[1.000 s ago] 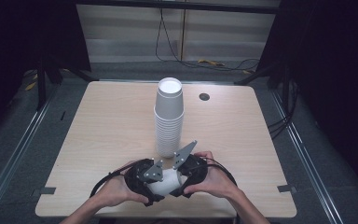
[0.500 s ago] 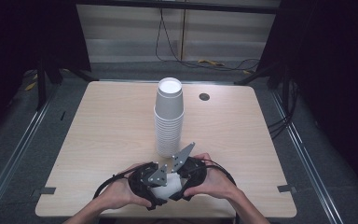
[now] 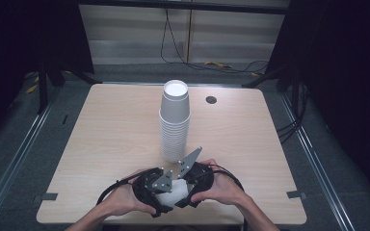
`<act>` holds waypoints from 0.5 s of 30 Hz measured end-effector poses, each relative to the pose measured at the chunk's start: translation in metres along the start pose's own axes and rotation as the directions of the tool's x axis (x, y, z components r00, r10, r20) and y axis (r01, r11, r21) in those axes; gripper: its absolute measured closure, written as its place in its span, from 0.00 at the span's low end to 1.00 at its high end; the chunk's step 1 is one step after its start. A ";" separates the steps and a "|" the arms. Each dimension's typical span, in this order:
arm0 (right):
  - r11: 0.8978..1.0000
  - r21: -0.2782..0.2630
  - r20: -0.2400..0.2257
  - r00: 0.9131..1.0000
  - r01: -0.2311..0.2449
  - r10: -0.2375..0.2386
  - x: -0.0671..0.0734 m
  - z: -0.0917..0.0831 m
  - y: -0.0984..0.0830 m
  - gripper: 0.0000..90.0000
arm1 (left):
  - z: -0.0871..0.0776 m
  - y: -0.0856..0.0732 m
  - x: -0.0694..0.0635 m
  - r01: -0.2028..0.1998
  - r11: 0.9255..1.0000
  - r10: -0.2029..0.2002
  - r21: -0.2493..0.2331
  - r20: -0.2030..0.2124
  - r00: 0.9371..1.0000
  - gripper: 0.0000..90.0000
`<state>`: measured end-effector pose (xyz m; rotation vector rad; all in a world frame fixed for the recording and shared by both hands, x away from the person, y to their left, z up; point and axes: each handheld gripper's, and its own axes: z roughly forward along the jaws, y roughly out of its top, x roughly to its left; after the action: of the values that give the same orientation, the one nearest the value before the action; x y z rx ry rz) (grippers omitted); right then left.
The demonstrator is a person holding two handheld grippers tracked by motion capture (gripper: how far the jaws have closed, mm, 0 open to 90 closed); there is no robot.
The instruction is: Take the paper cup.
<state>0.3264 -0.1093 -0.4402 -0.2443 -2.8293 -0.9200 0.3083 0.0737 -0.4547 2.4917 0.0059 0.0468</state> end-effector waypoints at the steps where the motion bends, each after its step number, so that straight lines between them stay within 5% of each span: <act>1: 1.000 -0.012 -0.001 1.000 0.001 -0.001 0.000 0.000 0.000 0.24 | -0.002 -0.001 0.001 0.005 1.000 -0.005 -0.008 0.004 1.000 0.18; 15: 0.999 -0.042 -0.007 1.000 -0.013 0.013 0.001 -0.005 0.000 0.25 | -0.007 -0.008 0.002 0.019 0.994 -0.018 -0.107 0.009 1.000 0.16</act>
<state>0.3262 -0.1127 -0.4362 -0.2642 -2.8010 -0.9763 0.3101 0.0843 -0.4533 2.3845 0.0221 0.0289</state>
